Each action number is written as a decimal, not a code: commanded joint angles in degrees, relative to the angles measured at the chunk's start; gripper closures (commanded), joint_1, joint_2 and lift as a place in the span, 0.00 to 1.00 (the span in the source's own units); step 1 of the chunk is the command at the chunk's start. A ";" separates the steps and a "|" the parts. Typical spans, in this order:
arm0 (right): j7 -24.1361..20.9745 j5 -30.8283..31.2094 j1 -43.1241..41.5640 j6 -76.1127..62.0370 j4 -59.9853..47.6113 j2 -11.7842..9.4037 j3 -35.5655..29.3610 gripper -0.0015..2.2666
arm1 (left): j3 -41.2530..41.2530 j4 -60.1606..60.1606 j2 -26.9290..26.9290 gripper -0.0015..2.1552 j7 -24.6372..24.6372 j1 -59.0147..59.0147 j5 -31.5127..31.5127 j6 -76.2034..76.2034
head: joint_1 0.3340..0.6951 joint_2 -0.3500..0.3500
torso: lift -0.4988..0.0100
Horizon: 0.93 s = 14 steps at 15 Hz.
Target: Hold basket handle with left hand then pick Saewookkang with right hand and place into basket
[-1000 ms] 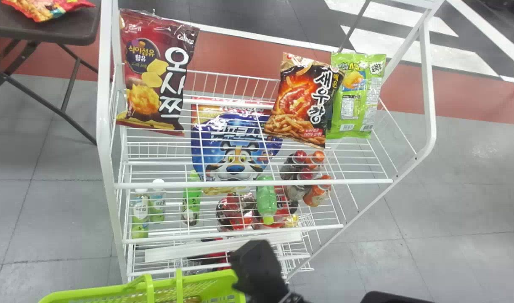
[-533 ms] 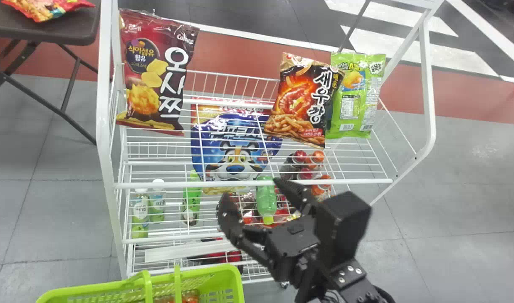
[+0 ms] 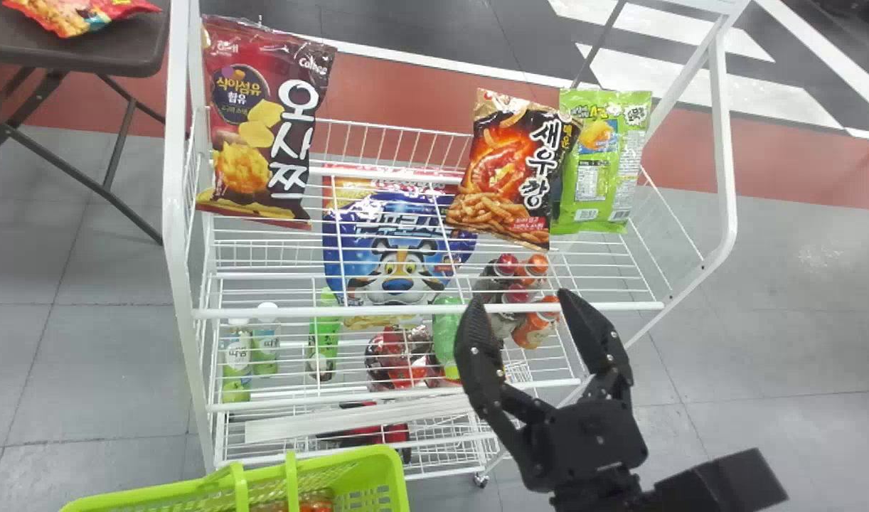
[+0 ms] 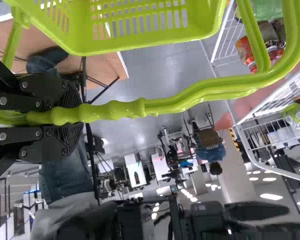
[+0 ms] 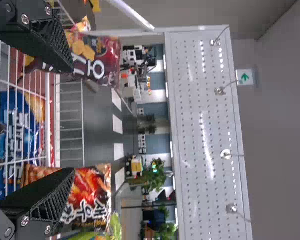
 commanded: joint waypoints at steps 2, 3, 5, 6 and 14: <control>-0.20 -2.17 0.49 4.37 0.23 0.32 -3.00 0.04 | 0.02 0.24 -0.07 0.82 -0.39 0.92 0.06 -1.44 | 1.00 0.00 | 0.94; -0.11 -3.05 0.58 5.25 0.14 0.32 -3.80 0.04 | 0.11 0.24 -0.07 0.82 -0.56 1.10 0.06 -1.44 | 1.00 0.00 | 0.94; -0.11 -3.40 0.85 6.65 -0.56 0.50 -4.41 0.04 | 0.11 0.24 -0.07 0.82 -0.65 1.19 0.06 -1.62 | 1.00 0.00 | 0.94; -0.11 -3.31 1.02 6.83 -1.00 0.59 -4.41 0.04 | 0.11 0.24 -0.07 0.82 -0.65 1.27 0.06 -1.62 | 1.00 0.00 | 0.94; -0.11 -3.22 1.90 11.57 -4.16 0.94 -4.67 0.04 | 0.38 -0.02 -0.07 0.82 -1.35 1.80 0.24 -2.15 | 1.00 0.00 | 0.94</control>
